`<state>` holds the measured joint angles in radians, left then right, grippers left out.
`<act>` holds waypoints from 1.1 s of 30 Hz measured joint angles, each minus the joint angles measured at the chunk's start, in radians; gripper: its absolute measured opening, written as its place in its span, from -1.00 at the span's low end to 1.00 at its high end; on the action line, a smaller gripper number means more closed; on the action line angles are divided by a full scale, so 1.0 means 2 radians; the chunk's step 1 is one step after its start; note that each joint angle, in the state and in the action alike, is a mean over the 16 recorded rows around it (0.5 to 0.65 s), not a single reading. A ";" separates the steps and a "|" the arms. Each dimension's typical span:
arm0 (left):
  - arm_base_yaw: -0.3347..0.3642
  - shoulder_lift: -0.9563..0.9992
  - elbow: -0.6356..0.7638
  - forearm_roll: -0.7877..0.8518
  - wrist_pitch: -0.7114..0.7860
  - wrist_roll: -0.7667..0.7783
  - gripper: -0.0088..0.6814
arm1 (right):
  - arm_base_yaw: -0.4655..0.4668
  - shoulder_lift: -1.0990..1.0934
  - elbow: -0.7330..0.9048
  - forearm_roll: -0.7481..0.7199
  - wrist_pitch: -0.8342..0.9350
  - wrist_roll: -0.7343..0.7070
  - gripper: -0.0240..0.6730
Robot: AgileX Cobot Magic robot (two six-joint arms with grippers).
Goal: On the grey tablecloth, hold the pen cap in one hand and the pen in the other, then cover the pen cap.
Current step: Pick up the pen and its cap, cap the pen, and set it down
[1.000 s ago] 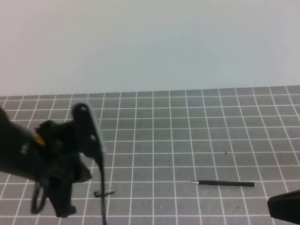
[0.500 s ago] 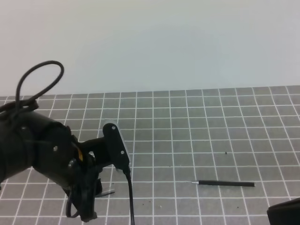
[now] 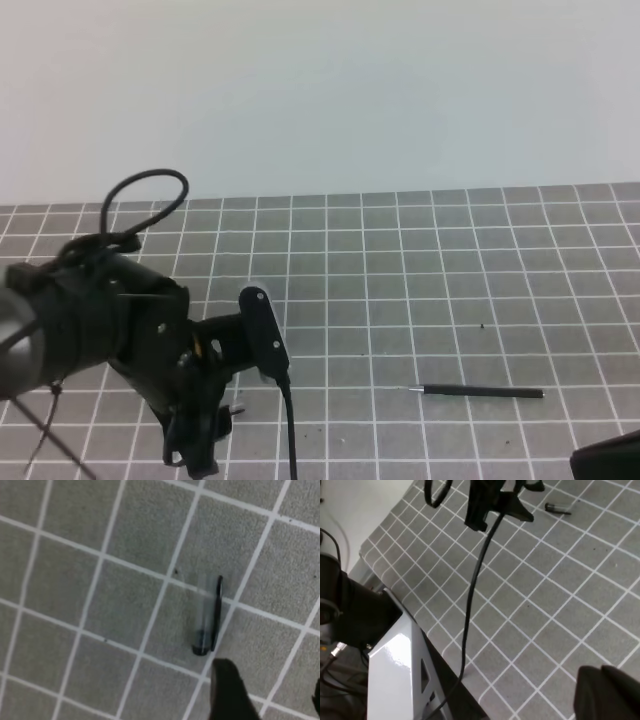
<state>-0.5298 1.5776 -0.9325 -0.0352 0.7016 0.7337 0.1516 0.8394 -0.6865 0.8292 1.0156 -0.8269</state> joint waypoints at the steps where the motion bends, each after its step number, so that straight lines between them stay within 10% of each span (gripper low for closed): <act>1: 0.000 0.006 -0.003 0.000 0.001 0.000 0.02 | 0.000 0.000 0.000 0.000 0.001 0.001 -0.91; 33: 0.032 0.137 -0.091 -0.027 0.051 0.000 -0.22 | 0.000 0.000 0.000 -0.003 0.029 0.005 -0.91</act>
<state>-0.4651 1.8513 -1.1147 -0.0884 0.8041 0.7344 0.1516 0.8394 -0.6865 0.8240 1.0729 -0.8169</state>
